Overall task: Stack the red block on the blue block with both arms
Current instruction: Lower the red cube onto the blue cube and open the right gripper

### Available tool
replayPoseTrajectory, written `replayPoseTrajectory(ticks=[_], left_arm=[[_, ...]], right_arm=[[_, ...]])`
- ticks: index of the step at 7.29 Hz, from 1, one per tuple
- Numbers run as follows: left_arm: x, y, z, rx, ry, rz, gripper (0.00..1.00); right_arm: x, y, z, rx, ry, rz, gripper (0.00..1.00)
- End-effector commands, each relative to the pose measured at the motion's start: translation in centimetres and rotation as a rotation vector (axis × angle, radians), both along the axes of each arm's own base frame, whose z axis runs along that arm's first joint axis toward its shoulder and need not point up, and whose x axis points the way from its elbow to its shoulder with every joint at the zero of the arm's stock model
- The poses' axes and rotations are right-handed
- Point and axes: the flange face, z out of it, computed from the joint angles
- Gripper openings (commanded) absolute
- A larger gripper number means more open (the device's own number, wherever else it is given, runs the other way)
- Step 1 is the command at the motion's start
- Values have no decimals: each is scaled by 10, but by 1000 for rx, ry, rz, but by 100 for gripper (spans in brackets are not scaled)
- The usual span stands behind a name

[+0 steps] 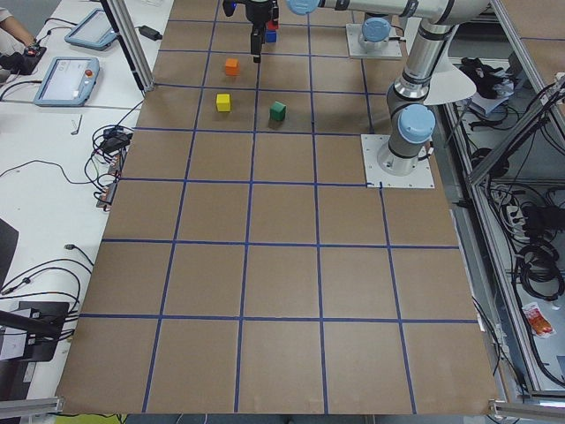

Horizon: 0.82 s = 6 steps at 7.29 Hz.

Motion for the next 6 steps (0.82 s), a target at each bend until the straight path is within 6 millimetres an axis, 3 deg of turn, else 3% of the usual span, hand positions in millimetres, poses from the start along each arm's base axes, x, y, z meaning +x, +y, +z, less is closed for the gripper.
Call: replayPoseTrajectory(ticks=[1, 3, 6], left_arm=[[0, 0, 0, 0, -1, 0, 100], [0, 0, 1, -1, -1, 0, 100], [0, 0, 1, -1, 1, 0, 100]], right_arm=[[0, 0, -4, 6, -2, -2, 0], [-1, -2, -6, -4, 2, -3, 16], [-1, -3, -5, -15, 5, -5, 20]])
